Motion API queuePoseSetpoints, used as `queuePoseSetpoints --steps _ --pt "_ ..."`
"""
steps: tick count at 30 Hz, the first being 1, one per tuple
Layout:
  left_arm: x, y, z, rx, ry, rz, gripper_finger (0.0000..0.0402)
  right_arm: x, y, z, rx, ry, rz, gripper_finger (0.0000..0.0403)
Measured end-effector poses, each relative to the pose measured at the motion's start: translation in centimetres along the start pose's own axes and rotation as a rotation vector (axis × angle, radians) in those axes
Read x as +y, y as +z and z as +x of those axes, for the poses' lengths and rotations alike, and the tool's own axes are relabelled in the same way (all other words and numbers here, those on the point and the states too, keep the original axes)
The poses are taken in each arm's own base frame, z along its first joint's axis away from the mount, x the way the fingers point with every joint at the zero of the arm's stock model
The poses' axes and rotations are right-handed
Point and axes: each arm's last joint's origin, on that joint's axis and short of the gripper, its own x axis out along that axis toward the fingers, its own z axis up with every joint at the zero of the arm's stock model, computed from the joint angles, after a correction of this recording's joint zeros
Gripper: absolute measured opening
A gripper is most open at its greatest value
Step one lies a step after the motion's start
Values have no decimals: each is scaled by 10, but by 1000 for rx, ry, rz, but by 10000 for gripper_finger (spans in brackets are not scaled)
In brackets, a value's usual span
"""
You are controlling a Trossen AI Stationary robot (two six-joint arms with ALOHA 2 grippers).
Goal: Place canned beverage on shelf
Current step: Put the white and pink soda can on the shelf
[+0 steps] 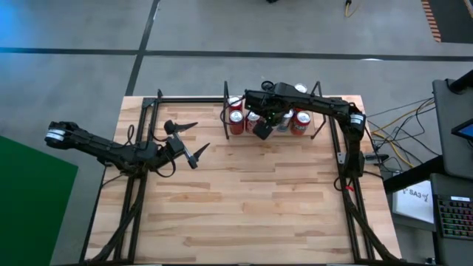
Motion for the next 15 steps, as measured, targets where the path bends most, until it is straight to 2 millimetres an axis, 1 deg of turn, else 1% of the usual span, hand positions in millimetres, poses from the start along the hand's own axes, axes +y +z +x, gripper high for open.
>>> queuePoseSetpoints --steps 15 --pt "0 0 0 0 0 0 389 -7 5 -7 -39 10 27 278"
